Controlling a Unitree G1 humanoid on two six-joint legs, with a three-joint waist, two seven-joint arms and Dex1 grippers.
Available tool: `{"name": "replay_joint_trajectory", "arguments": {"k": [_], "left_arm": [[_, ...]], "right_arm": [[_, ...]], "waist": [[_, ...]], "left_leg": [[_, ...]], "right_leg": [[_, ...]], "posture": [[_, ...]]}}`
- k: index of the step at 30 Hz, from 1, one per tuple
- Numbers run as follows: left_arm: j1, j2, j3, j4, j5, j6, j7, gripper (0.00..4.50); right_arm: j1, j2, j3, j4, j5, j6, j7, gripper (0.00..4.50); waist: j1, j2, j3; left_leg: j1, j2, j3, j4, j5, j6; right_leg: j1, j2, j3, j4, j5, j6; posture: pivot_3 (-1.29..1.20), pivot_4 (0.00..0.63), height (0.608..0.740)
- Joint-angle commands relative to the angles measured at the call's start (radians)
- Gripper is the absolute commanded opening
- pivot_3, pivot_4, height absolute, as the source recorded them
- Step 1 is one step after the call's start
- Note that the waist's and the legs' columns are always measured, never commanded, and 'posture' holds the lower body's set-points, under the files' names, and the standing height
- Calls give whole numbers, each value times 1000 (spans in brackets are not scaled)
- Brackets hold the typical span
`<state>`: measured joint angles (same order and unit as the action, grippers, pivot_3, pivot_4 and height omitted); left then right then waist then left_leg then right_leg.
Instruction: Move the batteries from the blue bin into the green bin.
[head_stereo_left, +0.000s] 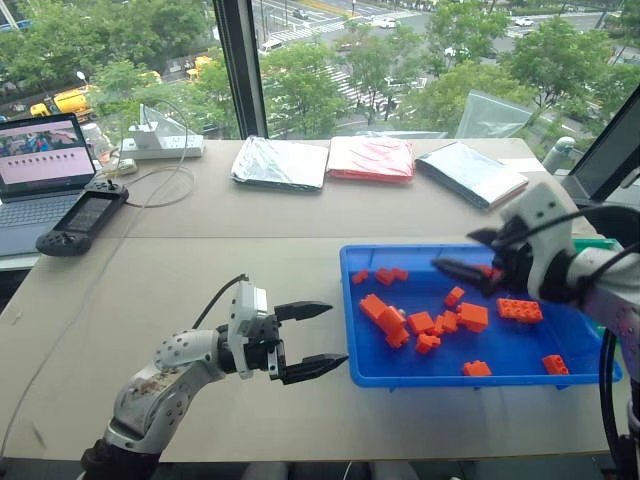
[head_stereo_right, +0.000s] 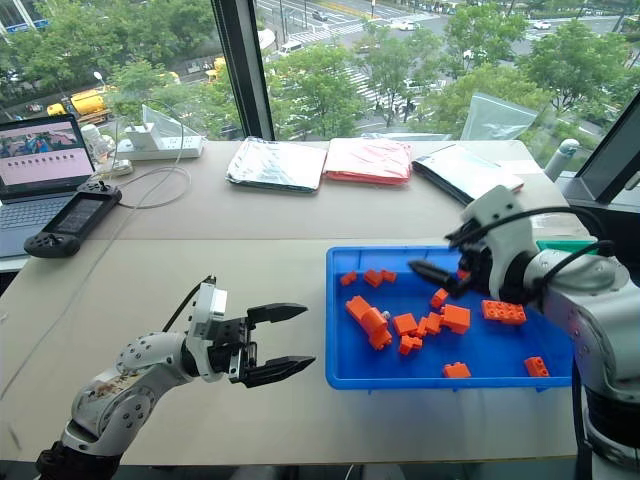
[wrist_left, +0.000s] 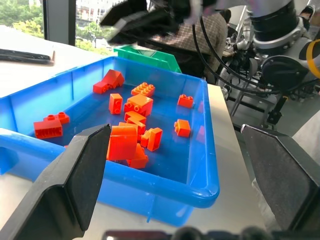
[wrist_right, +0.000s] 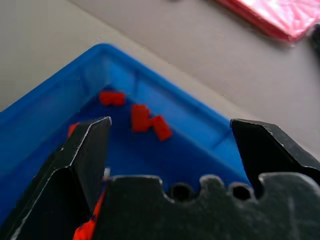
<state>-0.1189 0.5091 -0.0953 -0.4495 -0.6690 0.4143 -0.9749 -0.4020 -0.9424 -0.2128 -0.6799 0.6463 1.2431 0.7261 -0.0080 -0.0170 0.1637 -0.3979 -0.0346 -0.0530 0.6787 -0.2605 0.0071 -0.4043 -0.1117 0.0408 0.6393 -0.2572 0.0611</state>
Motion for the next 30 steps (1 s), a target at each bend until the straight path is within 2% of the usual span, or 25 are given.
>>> {"name": "replay_joint_trajectory", "arguments": {"k": [1, 4, 8, 18, 28, 30], "left_arm": [[-2, -4, 9, -26, 2, -32, -7, 4500], [-2, -4, 10, -27, 3, -32, -6, 4500], [-3, -3, 10, -29, 4, -32, -6, 4500], [-4, 5, 11, -33, 5, -25, -5, 4500], [-5, 17, 14, -37, 2, -19, -3, 4500], [-5, 19, 14, -38, 1, -18, -2, 4500]], "right_arm": [[23, -3, 67, -69, 42, 4, 8, 4439], [4, 31, 179, -30, -25, -9, -71, 4439], [-25, 78, 248, -5, -46, 11, -125, 4439], [-38, 167, 339, 36, -107, 20, -236, 4439], [-31, 224, 378, 83, -152, 1, -280, 4439], [-31, 232, 379, 88, -159, -1, -282, 3928]], "waist": [[-2, 0, 0], [-7, -1, 0], [-6, -1, 0], [-4, -1, 0], [-5, -1, 0], [-4, -1, 0]], "left_leg": [[0, 0, 0, 0, 0, 0], [1, 0, 1, 0, 0, 0], [2, 0, 0, 0, 1, -2], [1, -1, 0, 0, 1, -1], [1, -1, 0, 0, 1, -1], [1, -1, 0, 0, 1, -1]], "right_leg": [[0, 0, 0, 0, 0, 0], [0, 0, 1, 1, 0, 0], [0, 0, 1, 2, 0, 0], [-1, 0, 0, 2, 0, 0], [-1, 0, 0, 2, 0, 0], [-1, 0, 0, 2, 0, 0]], "posture": [[0, 150, 740], [0, 150, 740], [0, 150, 740], [0, 150, 740], [0, 150, 740], [0, 150, 740]]}}
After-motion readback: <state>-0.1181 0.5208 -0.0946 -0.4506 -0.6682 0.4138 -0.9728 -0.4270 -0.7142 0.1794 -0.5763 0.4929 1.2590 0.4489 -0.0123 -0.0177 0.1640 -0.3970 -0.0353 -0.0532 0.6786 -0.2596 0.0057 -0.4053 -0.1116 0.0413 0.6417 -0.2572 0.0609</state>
